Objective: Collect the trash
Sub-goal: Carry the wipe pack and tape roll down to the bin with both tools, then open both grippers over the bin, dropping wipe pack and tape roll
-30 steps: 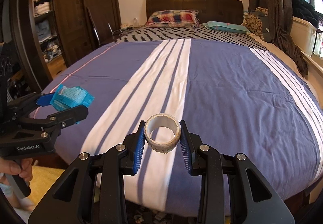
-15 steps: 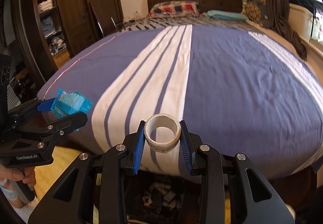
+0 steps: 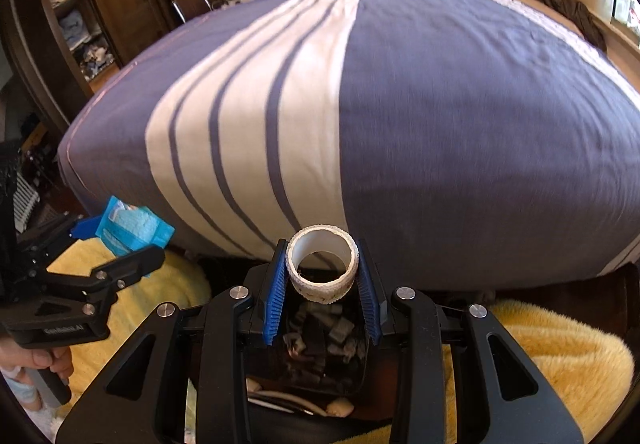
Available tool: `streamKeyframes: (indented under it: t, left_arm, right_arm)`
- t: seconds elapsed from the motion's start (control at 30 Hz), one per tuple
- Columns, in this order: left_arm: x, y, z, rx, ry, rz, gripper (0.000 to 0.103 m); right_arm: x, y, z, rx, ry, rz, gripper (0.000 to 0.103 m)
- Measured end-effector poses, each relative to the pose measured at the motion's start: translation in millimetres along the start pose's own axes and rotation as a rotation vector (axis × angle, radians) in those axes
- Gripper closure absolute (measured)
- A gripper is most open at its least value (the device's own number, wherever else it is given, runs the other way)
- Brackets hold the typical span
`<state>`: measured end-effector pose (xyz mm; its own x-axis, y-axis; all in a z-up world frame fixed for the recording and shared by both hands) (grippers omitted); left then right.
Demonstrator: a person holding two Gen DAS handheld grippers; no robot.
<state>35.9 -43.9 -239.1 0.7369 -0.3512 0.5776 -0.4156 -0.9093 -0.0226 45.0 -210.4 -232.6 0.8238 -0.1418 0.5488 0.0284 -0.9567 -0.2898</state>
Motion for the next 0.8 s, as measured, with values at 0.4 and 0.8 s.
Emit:
streamKeyframes:
  t: [0.4, 0.8]
  left_arm:
    - [-61.2, 8.6, 80.5, -0.095, -0.218, -0.017, 0.025]
    - [-86.6, 17.0, 118.5, -0.169, -0.343, -0.041, 0.025]
  right_arm:
    - [-39.7, 1.2, 52.5, -0.018, -0.145, 0.014, 0.069]
    - [-60.5, 10.8, 99.5, -0.017, -0.296, 0.053, 0.069]
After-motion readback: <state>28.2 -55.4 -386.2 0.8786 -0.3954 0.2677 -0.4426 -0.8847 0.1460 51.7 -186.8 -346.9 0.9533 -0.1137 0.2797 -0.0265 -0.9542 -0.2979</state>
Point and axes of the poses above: each gripper's, at about its wrist camera, not at the fingertips, and z roughly the way its jaws point, y to its right, x to its top, the point moved 7 cm from there along z, roughly the way its jaws point, and after that the axes turned 11 degrees about z, right-handed, at the moved point
